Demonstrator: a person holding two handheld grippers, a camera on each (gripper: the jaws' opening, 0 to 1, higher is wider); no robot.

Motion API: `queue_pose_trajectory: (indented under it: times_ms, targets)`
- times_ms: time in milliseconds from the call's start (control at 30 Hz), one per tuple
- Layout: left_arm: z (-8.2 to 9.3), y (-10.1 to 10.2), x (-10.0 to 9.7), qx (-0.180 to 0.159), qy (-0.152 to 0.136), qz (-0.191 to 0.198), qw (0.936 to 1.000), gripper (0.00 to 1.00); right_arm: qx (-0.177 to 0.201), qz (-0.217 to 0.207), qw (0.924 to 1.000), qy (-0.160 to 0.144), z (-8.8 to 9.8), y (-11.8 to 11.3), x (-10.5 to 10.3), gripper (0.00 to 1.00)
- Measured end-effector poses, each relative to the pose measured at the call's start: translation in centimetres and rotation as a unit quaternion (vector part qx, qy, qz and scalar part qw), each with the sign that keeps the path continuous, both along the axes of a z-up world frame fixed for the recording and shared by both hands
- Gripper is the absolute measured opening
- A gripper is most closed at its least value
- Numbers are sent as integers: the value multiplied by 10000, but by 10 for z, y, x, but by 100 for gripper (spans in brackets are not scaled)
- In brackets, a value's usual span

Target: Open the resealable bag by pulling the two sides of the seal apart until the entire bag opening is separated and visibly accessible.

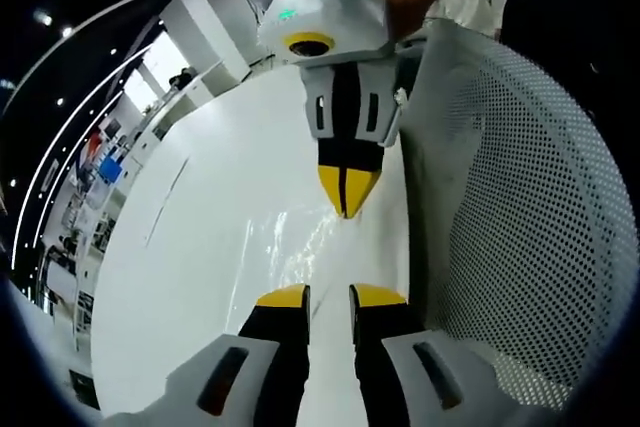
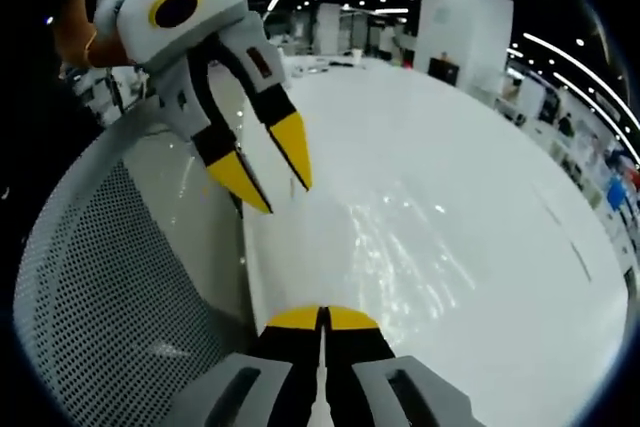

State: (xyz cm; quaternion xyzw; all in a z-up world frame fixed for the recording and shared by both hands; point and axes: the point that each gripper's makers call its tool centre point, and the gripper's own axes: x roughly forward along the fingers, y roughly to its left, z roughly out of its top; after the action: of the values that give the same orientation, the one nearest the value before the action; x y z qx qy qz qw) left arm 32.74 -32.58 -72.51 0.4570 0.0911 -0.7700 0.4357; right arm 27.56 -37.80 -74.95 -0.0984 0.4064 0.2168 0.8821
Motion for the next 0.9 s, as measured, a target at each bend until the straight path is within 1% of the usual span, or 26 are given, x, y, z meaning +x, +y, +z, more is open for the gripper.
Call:
queue_pose_trajectory:
  times_ms: [100,167,200,333,367,500,533,633,767,900]
  targets:
    - [2,-1,0,-37,-18,22,10000,10,-27,18,10000,-24,2,1,1,0]
    - [8,-3,0,-139,-31,91,9999,10,-47,38,10000,-55,4,2,2,0]
    - [16,-8,4,-369,-224,180,9989,11,-48,22,9999,-94,6,2,5,0]
    - [19,-8,2,-388,-201,175,9989,11,-43,20,9999,-130,8,3,6,0]
    - [25,-11,-2,-475,-133,153,9987,11,-31,19,9999,-162,11,4,8,0]
    - [26,-14,-8,-495,-177,70,9986,9,-38,25,9998,-194,13,4,11,0]
    - [27,-16,-12,-527,-192,27,9984,9,-48,6,9997,-228,16,3,13,0]
    - [27,-17,-16,-531,-158,-10,9985,8,-44,-16,9997,-236,18,3,15,0]
    - [25,-19,-22,-535,-167,-91,9984,1,-50,-5,9996,-290,24,5,18,0]
    - [23,-21,-24,-529,-268,-139,9981,0,-61,40,9993,-356,31,8,21,0]
